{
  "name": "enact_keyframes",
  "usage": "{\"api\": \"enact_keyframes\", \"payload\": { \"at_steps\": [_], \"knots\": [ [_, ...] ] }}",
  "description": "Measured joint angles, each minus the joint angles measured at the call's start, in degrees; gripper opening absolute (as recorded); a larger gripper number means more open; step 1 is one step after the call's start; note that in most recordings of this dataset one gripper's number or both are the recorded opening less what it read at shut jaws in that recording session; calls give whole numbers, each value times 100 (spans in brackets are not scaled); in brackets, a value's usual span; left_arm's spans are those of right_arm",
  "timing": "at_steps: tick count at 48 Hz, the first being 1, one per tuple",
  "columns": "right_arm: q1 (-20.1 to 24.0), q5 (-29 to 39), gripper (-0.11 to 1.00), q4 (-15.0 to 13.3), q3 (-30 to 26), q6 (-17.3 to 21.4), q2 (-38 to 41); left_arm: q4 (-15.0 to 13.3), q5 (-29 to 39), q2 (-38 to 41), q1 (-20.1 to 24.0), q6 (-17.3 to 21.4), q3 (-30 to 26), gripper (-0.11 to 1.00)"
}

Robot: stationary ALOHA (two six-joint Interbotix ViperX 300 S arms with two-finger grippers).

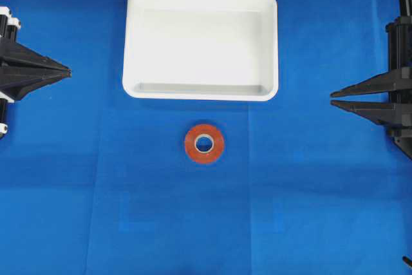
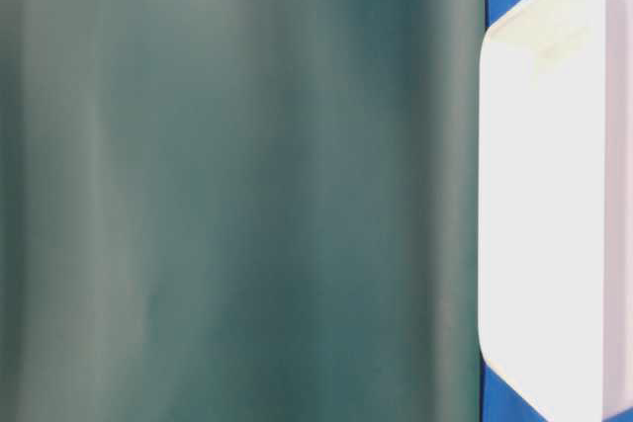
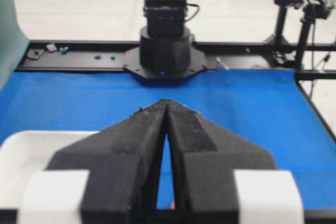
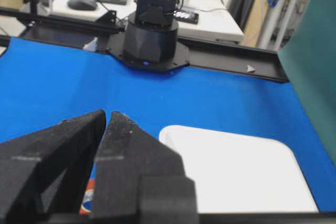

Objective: Place one roll of tape in the white case with the left arm.
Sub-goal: 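Move the left gripper open toward the orange tape roll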

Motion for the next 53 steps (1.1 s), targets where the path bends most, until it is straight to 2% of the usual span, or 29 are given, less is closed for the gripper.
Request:
{"api": "enact_keyframes", "payload": {
  "at_steps": [10, 29, 34, 41, 45, 53],
  "knots": [
    [0, 26, -11, -44, -105, -53, 132, 185, 114, 70, -211, 62, 0, 0],
    [-9, 35, -11, -44, -158, -70, 237, 193, -606, 1318, -290, 0, -272, 2],
    [-18, 26, -11, -44, -158, -70, 246, 193, -686, 1837, -396, -26, -483, 24],
    [-62, 26, -11, -44, -158, -62, 308, 193, -765, 2443, -580, -158, -817, 69],
    [-79, 35, -10, -44, -158, -62, 378, 185, -756, 2848, -694, -272, -1028, 87],
    [-88, 26, -10, -44, -158, -70, 519, 193, -501, 3700, -809, -536, -1547, 87]
  ]
}}
